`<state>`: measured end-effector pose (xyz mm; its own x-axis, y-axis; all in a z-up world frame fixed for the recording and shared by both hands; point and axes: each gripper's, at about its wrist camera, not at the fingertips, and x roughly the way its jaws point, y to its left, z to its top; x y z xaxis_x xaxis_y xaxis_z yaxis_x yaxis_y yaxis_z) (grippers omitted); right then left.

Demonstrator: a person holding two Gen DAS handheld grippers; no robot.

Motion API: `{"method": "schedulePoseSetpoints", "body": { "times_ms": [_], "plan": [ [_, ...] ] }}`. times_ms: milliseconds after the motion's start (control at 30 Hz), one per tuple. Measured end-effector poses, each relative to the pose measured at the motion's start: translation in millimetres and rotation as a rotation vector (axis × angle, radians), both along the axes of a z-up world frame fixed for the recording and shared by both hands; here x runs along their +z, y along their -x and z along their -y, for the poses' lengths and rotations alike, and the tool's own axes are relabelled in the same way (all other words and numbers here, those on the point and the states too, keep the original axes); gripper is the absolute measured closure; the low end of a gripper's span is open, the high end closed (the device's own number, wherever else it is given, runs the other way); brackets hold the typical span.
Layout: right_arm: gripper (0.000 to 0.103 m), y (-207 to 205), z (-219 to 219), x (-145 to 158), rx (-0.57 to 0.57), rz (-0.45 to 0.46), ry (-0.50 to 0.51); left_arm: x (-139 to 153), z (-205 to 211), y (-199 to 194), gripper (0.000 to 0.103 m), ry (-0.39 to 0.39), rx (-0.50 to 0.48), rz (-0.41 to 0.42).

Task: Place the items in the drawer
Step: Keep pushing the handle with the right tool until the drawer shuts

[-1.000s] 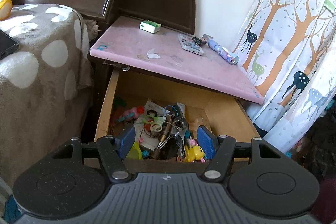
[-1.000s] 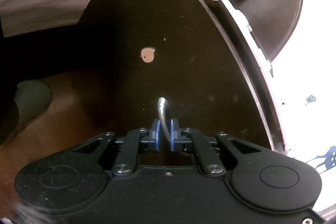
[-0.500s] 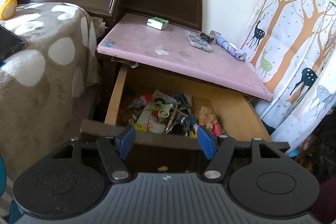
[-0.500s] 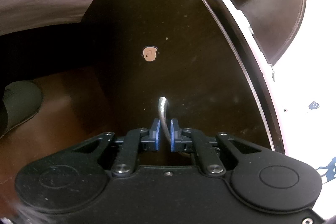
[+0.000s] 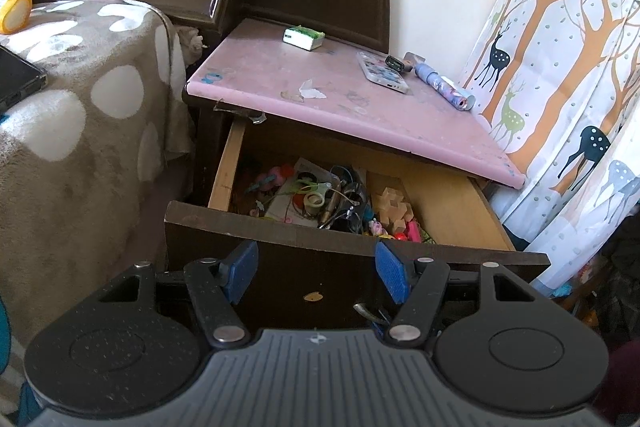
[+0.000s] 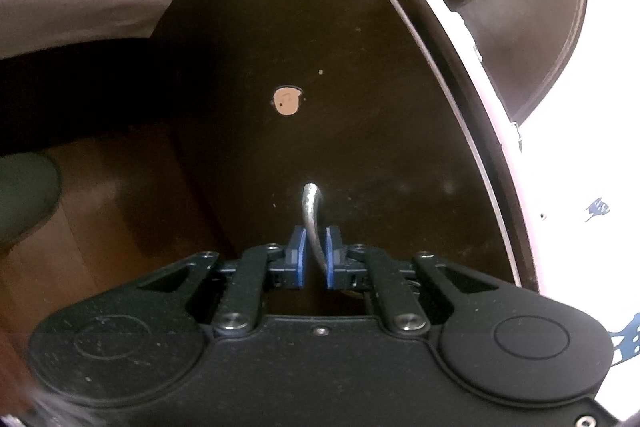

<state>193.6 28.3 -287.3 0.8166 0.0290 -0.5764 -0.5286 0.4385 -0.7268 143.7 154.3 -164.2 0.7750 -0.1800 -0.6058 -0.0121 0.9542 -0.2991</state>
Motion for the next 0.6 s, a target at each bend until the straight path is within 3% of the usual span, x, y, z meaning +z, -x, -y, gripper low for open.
{"method": "schedulePoseSetpoints", "body": {
  "times_ms": [600],
  "plan": [
    [0.1, -13, -4, 1, -0.027, -0.001, 0.001, -3, -2, -2, 0.039, 0.0, 0.006, -0.013]
  ]
}}
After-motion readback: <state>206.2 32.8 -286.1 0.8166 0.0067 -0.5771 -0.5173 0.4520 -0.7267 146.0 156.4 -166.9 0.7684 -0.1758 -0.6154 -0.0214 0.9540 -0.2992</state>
